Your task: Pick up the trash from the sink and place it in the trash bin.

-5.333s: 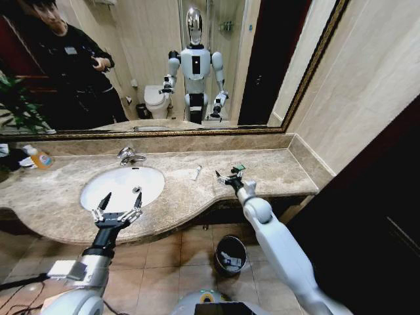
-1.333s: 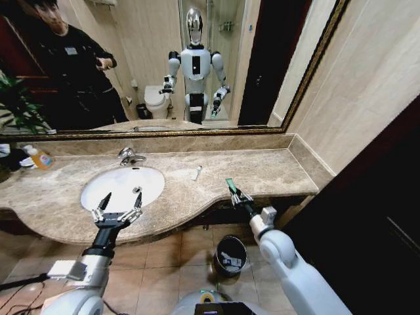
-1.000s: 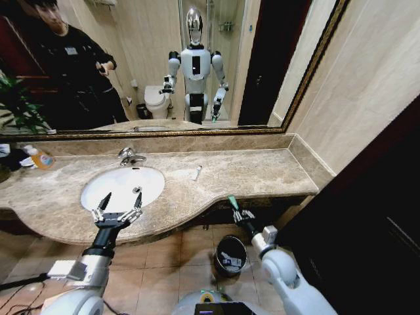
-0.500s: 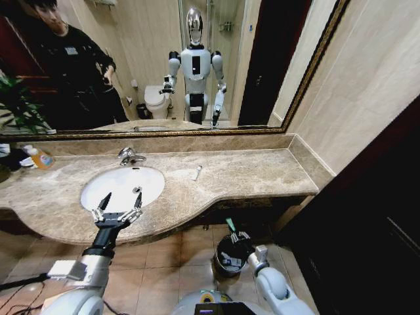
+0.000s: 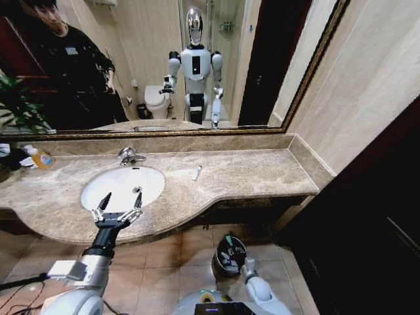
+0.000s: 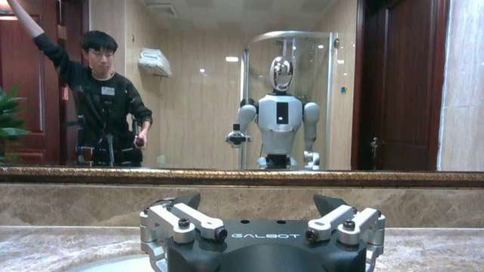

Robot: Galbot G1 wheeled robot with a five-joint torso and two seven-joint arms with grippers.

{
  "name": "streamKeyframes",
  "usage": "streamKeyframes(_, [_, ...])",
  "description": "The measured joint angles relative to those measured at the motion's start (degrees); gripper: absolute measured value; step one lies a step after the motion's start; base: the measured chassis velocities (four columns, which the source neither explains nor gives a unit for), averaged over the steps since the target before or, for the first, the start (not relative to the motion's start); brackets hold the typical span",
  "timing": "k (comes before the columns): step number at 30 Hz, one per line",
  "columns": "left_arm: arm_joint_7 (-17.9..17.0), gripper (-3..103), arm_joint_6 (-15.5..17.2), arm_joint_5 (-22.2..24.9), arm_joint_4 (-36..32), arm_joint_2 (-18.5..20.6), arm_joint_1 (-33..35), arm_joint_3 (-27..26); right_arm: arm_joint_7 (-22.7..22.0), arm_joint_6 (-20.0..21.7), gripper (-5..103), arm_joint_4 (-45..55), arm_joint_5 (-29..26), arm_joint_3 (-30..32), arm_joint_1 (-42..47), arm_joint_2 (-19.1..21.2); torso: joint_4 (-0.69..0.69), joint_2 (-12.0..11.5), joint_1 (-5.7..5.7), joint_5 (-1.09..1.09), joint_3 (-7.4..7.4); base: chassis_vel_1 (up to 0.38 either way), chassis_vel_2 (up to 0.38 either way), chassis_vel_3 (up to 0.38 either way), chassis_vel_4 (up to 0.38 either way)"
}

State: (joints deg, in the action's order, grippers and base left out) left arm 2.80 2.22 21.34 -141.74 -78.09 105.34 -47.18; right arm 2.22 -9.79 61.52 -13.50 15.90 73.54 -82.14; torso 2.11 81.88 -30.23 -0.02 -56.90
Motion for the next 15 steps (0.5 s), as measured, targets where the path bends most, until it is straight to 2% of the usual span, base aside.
streamKeyframes(2, [0.0,100,0.0,0.0,0.0,0.0,0.0,0.0,0.0,-1.0,21,-3.9,0.4,0.0,-1.4,-0.8,0.0,0.0,0.0,0.02,0.0,0.0,0.0,0.0,0.0])
streamKeyframes(8, [0.0,100,0.0,0.0,0.0,0.0,0.0,0.0,-0.7,-1.5,21,-7.4,1.3,0.0,-2.8,-2.0,0.0,0.0,0.0,0.02,0.0,0.0,0.0,0.0,0.0])
streamKeyframes(9, [0.0,100,0.0,0.0,0.0,0.0,0.0,0.0,-1.1,-1.5,18,-7.7,1.7,0.1,-2.9,-2.2,0.0,0.0,0.0,0.0,0.0,0.0,0.0,0.0,0.0])
streamKeyframes(11, [0.0,100,0.0,0.0,0.0,0.0,0.0,0.0,-1.4,-2.2,21,-8.5,2.1,0.1,-3.3,-2.5,0.0,0.0,0.0,0.01,0.0,0.0,0.0,0.0,0.0])
streamKeyframes(12, [0.0,100,0.0,0.0,0.0,0.0,0.0,0.0,-1.6,-2.9,27,-9.1,2.5,0.1,-3.5,-2.7,0.0,0.0,0.0,0.02,0.0,0.0,0.0,0.0,0.0])
streamKeyframes(13, [0.0,100,0.0,0.0,0.0,0.0,0.0,0.0,-1.7,-3.3,27,-9.4,2.8,0.1,-3.6,-2.7,0.0,0.0,0.0,0.01,0.0,0.0,0.0,0.0,0.0])
streamKeyframes(15, [0.0,100,0.0,0.0,0.0,0.0,0.0,0.0,-1.8,-3.9,37,-10.0,3.1,0.0,-3.8,-2.8,0.0,0.0,0.0,0.01,0.0,0.0,0.0,0.0,0.0])
